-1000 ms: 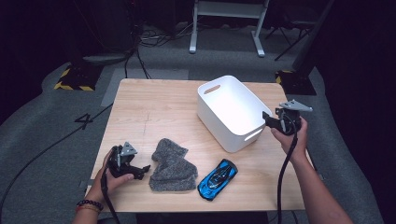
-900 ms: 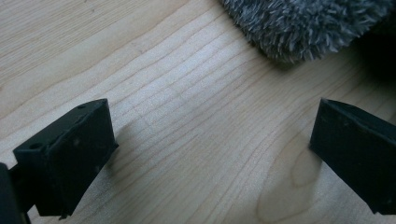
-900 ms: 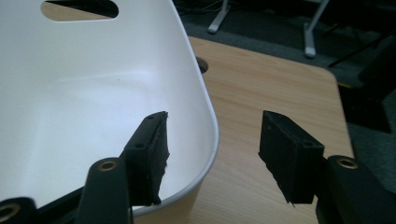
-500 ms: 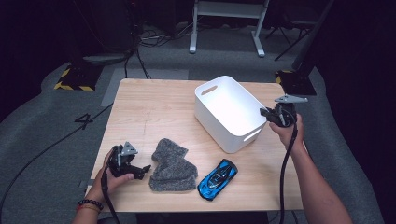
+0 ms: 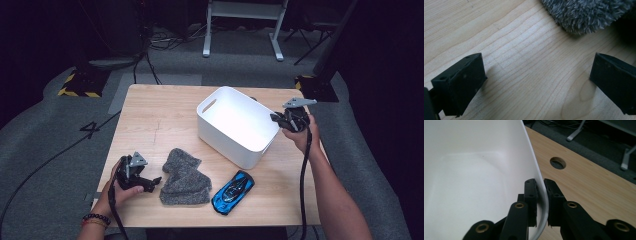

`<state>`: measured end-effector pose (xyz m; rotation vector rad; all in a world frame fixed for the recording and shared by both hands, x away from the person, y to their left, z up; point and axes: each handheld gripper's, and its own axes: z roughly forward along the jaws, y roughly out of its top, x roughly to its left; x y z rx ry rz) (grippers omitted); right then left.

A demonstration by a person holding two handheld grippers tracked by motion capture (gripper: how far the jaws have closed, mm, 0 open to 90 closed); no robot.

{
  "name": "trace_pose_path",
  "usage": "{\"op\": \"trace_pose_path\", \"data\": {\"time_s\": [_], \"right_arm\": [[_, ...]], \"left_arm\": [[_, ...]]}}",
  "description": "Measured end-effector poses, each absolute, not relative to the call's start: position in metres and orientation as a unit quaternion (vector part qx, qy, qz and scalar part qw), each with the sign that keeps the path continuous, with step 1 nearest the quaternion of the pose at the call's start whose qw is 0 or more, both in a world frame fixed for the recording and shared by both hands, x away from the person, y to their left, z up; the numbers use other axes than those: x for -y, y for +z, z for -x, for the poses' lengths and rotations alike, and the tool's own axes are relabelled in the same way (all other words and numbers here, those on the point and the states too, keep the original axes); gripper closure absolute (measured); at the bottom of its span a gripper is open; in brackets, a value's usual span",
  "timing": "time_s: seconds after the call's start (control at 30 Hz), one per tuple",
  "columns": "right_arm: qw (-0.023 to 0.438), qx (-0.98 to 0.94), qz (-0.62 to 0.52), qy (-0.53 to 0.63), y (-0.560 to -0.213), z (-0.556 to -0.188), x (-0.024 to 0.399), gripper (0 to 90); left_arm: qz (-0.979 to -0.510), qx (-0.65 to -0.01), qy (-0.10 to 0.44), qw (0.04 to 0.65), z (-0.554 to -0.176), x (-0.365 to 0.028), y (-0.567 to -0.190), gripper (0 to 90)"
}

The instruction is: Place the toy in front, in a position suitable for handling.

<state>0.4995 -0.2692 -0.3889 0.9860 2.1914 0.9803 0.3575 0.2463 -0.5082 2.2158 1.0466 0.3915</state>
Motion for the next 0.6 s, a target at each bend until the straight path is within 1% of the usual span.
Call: {"op": "trace_pose_path", "data": {"time_s": [0.03,0.07,0.13,0.2,0.27,0.33,0.37,0.4,0.5,0.6], "right_arm": [[0.276,-0.805,-0.374,0.368,-0.389,-0.499,0.270,64.1],[0.277,-0.799,-0.384,0.372,-0.388,-0.497,0.270,57.1],[0.280,-0.788,-0.401,0.374,-0.384,-0.492,0.271,48.0],[0.292,-0.779,-0.407,0.376,-0.378,-0.482,0.270,41.6],[0.290,-0.769,-0.414,0.391,-0.374,-0.472,0.270,38.1],[0.297,-0.764,-0.423,0.386,-0.372,-0.461,0.267,34.5],[0.297,-0.764,-0.423,0.386,-0.372,-0.461,0.267,34.5],[0.298,-0.755,-0.441,0.383,-0.373,-0.449,0.265,34.5],[0.276,-0.758,-0.454,0.378,-0.382,-0.438,0.257,33.3],[0.285,-0.754,-0.457,0.377,-0.385,-0.436,0.253,32.2]], "left_arm": [[-0.845,-0.399,0.149,0.324,-0.358,-0.246,-0.508,0.1],[-0.845,-0.399,0.149,0.324,-0.358,-0.246,-0.508,0.1],[-0.845,-0.399,0.149,0.324,-0.358,-0.246,-0.508,0.1],[-0.845,-0.399,0.148,0.323,-0.358,-0.246,-0.508,0.1],[-0.846,-0.399,0.149,0.322,-0.358,-0.246,-0.508,0.1],[-0.845,-0.399,0.150,0.322,-0.358,-0.246,-0.508,0.1],[-0.845,-0.399,0.150,0.322,-0.358,-0.246,-0.508,0.1],[-0.845,-0.400,0.150,0.322,-0.357,-0.246,-0.508,0.2],[-0.845,-0.400,0.150,0.322,-0.357,-0.246,-0.508,0.1],[-0.845,-0.400,0.150,0.322,-0.357,-0.246,-0.508,0.1]]}}
